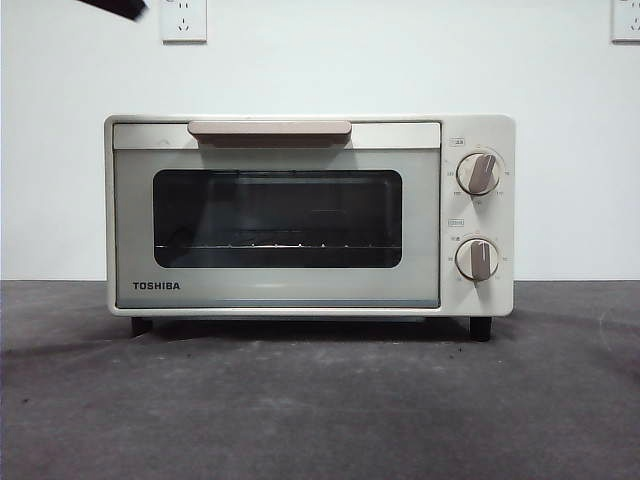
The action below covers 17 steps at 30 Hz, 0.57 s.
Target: The left arm flap open the oven, the right arm pick bread and place it into oven, the left arm flap close the oven
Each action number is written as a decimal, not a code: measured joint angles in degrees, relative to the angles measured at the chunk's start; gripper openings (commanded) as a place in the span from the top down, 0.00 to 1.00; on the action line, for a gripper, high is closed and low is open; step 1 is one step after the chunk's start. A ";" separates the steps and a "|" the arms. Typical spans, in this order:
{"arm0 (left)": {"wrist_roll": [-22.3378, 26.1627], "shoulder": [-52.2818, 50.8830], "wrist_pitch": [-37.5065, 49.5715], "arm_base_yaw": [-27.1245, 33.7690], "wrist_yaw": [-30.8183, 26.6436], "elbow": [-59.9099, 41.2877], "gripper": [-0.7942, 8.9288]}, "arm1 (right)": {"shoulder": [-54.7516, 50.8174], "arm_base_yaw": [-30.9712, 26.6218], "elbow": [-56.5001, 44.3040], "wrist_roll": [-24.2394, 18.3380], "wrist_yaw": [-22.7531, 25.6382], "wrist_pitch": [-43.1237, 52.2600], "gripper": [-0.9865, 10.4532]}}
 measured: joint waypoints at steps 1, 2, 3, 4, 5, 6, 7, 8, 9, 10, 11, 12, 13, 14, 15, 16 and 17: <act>0.11 1.97 0.11 -0.46 -0.52 1.33 0.90 | -2.01 0.00 0.00 0.81 0.00 0.00 0.79; 0.28 3.37 0.09 -0.85 -1.29 2.29 0.90 | -3.41 0.00 0.00 1.31 -0.02 0.00 0.79; 0.50 4.74 0.09 -1.27 -1.75 3.21 0.90 | -4.68 0.00 0.00 1.77 -0.02 -0.02 0.79; 1.11 6.67 0.09 -1.90 -2.21 4.57 0.90 | -6.14 0.00 0.00 2.34 0.00 -0.02 0.79; 1.57 8.09 0.13 -2.38 -2.78 5.55 0.90 | -7.13 0.00 0.00 2.62 0.00 -0.04 0.79; 1.99 9.53 0.09 -2.89 -3.26 6.56 0.90 | -7.98 0.00 0.00 2.86 0.00 -0.09 0.79; 2.71 11.37 0.09 -3.45 -3.41 7.91 0.90 | -9.05 0.00 0.00 3.26 0.00 -0.15 0.79; 3.15 12.70 0.09 -3.85 -3.56 8.98 0.90 | -9.73 0.00 0.00 3.65 0.00 -0.15 0.79; 3.43 13.92 0.13 -4.13 -3.85 9.94 0.90 | -10.27 0.00 0.00 3.87 0.00 -0.15 0.79; 3.91 15.34 0.11 -4.57 -4.46 11.21 0.90 | -10.86 0.00 0.00 4.13 0.00 -0.17 0.79; 4.28 16.35 0.09 -4.83 -4.68 12.13 0.90 | -11.17 0.00 0.00 4.28 0.00 -0.15 0.79; 4.66 17.55 0.24 -5.14 -4.83 13.27 0.90 | -11.39 0.00 0.00 4.61 0.00 -0.17 0.79; 5.03 18.64 0.59 -5.33 -4.87 14.19 0.90 | -11.45 0.00 0.00 4.92 0.00 -0.17 0.79; 5.44 19.52 0.70 -5.57 -4.90 14.91 0.90 | -11.45 0.00 0.00 5.16 0.00 -0.17 0.79; 5.86 20.33 0.76 -5.73 -4.90 15.50 0.90 | -11.45 0.00 0.00 5.38 0.00 -0.17 0.79; 6.14 21.49 1.07 -5.95 -4.92 16.11 0.90 | -11.45 0.00 0.00 5.55 0.00 -0.17 0.79; 6.25 22.18 1.44 -6.03 -4.92 16.28 0.90 | -11.45 0.00 0.00 5.64 0.02 -0.17 0.79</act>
